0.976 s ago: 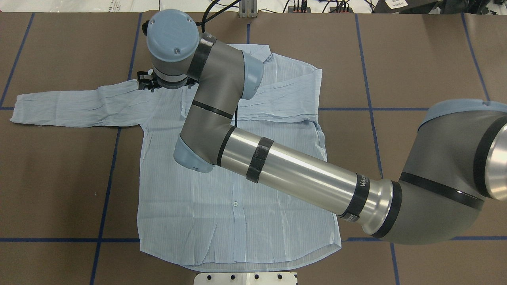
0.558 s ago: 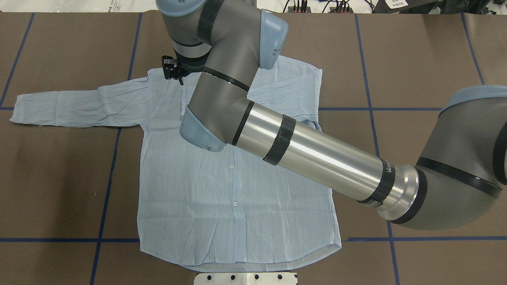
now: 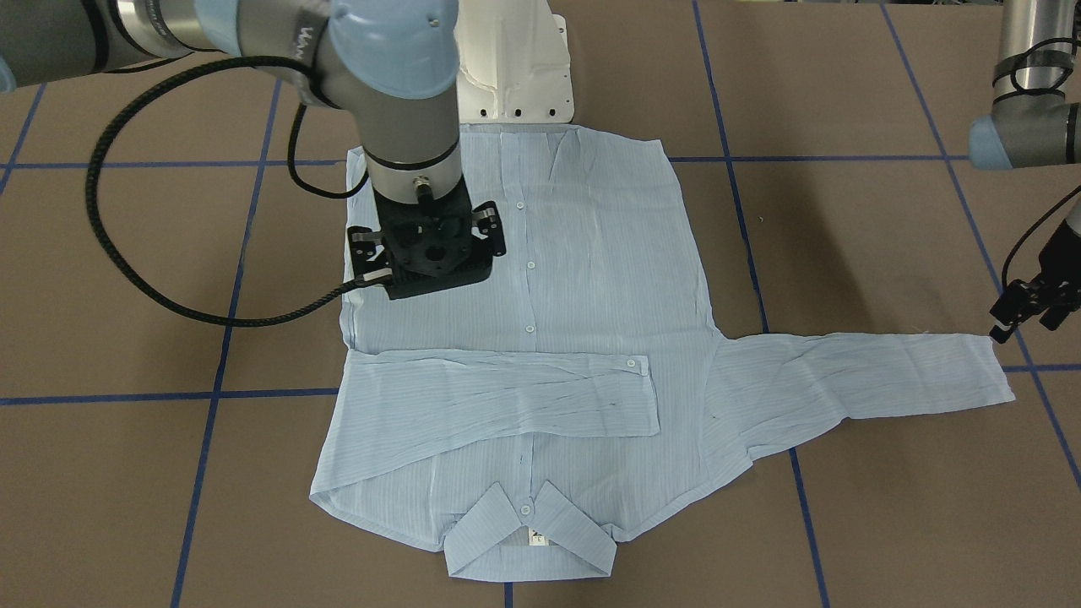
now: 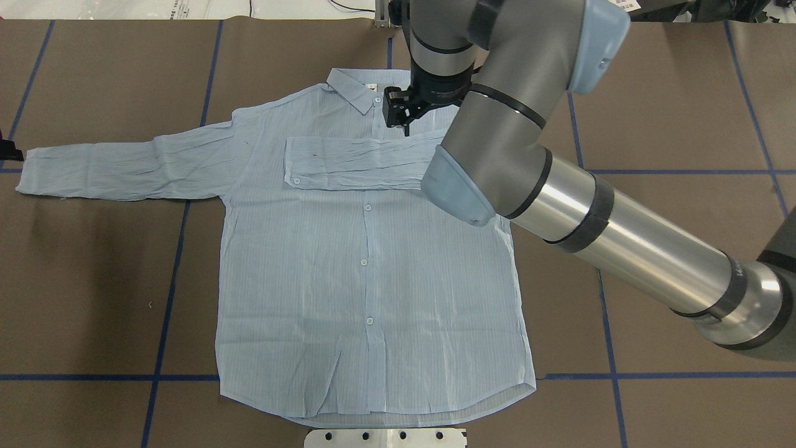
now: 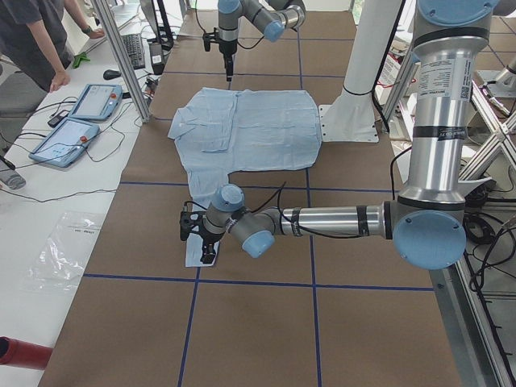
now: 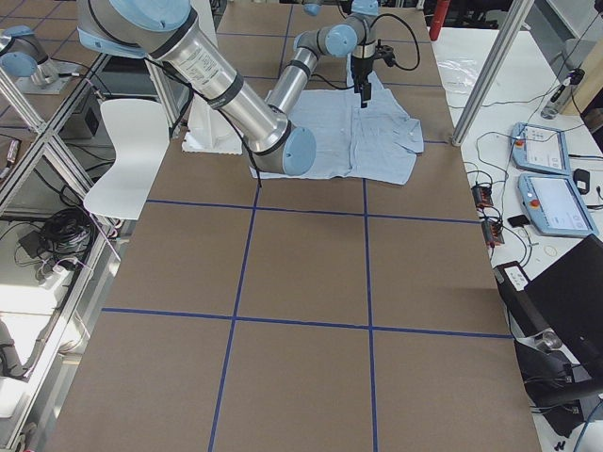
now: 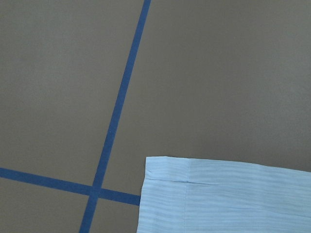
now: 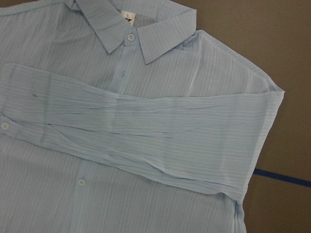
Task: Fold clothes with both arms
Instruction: 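Lay the sleeve down across the chest and open the right gripper, then grasp the cuff of the other sleeve with the left gripper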
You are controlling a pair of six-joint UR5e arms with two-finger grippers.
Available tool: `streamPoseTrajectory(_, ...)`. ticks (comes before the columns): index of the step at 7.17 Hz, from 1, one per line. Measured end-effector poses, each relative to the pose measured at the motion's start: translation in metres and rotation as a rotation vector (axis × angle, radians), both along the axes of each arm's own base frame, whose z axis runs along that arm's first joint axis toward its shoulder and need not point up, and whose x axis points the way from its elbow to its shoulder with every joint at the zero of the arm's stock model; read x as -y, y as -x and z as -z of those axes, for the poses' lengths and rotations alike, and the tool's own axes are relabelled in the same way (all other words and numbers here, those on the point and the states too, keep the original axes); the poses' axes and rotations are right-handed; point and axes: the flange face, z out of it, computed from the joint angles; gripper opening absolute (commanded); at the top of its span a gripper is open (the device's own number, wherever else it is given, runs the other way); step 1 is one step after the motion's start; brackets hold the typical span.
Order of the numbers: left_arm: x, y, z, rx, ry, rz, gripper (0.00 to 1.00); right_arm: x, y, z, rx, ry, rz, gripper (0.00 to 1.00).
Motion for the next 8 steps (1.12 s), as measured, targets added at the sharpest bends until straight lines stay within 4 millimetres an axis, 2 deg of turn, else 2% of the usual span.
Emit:
streamPoseTrajectory(1, 0.004, -0.006, -0.008, 0.004, 0.005, 0.001, 0.91, -0.003, -0.01, -0.009, 0.002, -0.006, 0.009, 1.0)
streamPoseTrajectory(3, 0.01, -0.015, -0.02, 0.014, 0.016, -0.007, 0.88, -0.007, -0.017, -0.018, 0.01, -0.011, 0.015, 1.0)
streamPoseTrajectory(6, 0.008, -0.024, -0.031, 0.024, 0.035, -0.025, 0.75, -0.01, -0.02, -0.021, 0.016, -0.013, 0.014, 1.0)
streamPoseTrajectory(8, 0.007, -0.027, -0.036, 0.026, 0.044, -0.03, 0.75, -0.014, -0.024, -0.021, 0.021, -0.016, 0.01, 1.0)
